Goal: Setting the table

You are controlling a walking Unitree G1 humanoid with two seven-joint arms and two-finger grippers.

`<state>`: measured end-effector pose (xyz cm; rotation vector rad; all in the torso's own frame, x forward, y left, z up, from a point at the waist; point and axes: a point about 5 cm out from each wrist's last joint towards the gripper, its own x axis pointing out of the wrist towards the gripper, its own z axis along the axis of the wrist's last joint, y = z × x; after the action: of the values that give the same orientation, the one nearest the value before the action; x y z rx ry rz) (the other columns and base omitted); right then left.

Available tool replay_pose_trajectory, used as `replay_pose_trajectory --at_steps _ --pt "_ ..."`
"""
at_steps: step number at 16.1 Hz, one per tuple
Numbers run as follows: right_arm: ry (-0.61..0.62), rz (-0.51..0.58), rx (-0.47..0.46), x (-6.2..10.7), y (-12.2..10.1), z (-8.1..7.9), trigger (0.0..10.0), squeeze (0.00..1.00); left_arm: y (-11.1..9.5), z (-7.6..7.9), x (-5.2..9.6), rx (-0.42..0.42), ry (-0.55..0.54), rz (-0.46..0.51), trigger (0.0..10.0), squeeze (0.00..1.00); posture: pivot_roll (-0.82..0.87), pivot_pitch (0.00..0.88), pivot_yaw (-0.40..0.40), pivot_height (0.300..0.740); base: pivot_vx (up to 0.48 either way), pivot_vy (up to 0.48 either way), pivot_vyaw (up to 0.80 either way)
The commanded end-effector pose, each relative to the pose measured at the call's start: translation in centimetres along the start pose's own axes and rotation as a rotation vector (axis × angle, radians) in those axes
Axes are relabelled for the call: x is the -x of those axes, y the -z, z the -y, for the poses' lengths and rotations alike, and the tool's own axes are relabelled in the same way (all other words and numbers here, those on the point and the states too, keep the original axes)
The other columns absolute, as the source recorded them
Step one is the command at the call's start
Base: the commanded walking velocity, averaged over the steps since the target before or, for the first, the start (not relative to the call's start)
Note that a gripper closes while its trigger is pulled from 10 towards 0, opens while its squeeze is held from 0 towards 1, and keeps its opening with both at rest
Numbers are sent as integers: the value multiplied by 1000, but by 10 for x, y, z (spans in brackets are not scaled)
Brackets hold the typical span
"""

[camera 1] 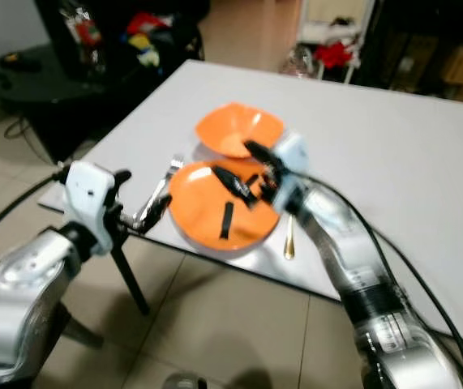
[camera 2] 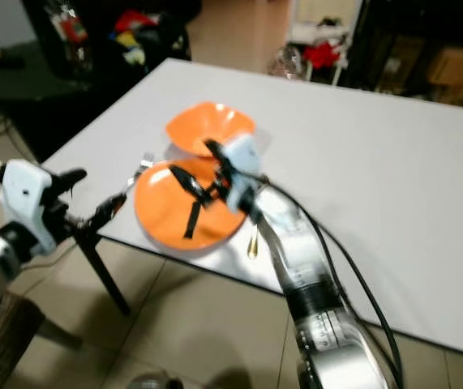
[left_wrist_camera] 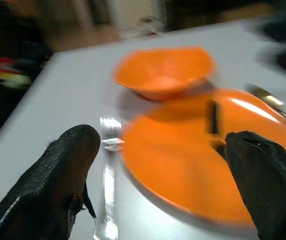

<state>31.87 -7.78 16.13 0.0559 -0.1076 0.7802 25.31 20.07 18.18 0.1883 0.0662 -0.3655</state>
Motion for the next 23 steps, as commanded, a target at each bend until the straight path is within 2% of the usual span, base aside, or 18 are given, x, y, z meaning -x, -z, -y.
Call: replay_pose_trajectory --at_steps 1,2,3,4,5,6,7,8,10,11,12,14,15,16,20,21,22,23 --pt "100 60 -33 15 -20 0 10000 0 -3 -6 -3 -25 -125 20 10000 820 92 0 50 740 0 0 0" --pt "225 57 -74 37 -20 -1 10000 0 -6 -4 -6 -22 -188 63 10000 1000 77 0 56 740 0 0 525" --pt "255 45 -77 49 -20 -4 10000 0 -8 -1 -7 -16 -185 82 10000 1000 71 0 61 740 0 0 800" --pt "302 -6 -31 70 -16 -13 10000 0 -11 8 -10 18 -187 106 10000 1000 57 0 75 740 0 0 800" --pt "411 -49 22 89 -12 -13 10000 0 -14 17 -13 39 -215 143 10000 1000 51 0 77 740 0 0 800" --pt "501 -75 101 100 -12 -9 10000 0 -13 22 -15 43 -232 157 10000 1000 42 0 83 740 0 0 800" --pt "552 -82 126 108 -11 -7 10000 0 -10 26 -15 50 -236 147 10000 1000 15 0 103 740 0 0 800" --pt "594 -80 78 118 -7 -5 10000 0 -5 32 -16 52 -211 127 10000 1000 12 0 108 740 0 0 800" --pt "674 -110 147 136 -11 -2 10000 0 2 25 -14 28 -246 105 10000 1000 9 0 99 740 0 0 800" --pt "663 -136 119 136 -10 -3 10000 0 4 20 -11 28 -240 71 10000 1000 13 0 97 740 0 0 800" --pt "655 -127 115 130 -11 -6 10000 0 7 17 -9 70 -284 54 10000 1000 16 0 88 740 0 0 800" --pt "641 -115 121 120 -13 -9 10000 0 10 16 -7 79 -263 57 10000 1000 26 0 82 740 0 0 800" --pt "612 -82 135 115 -18 -11 10000 0 8 13 -3 5 -306 36 10000 1000 43 0 56 740 0 0 800" --pt "603 -74 144 114 -19 -12 10000 0 5 12 -3 -26 -316 46 10000 1000 44 0 52 740 0 0 800" --pt "595 -123 141 113 -14 -8 10000 0 12 22 3 30 -235 9 10000 1000 64 0 31 740 0 0 800" --pt "597 -139 134 111 -10 -7 10000 0 21 17 8 74 -277 -37 10000 1000 65 0 35 740 0 0 800" --pt "587 -136 130 109 -10 -7 10000 0 22 18 8 115 -273 -47 10000 1000 72 0 32 740 0 0 800" --pt "581 -138 118 109 -9 -8 10000 0 21 21 8 115 -248 -48 10000 1000 76 0 25 740 0 0 800"
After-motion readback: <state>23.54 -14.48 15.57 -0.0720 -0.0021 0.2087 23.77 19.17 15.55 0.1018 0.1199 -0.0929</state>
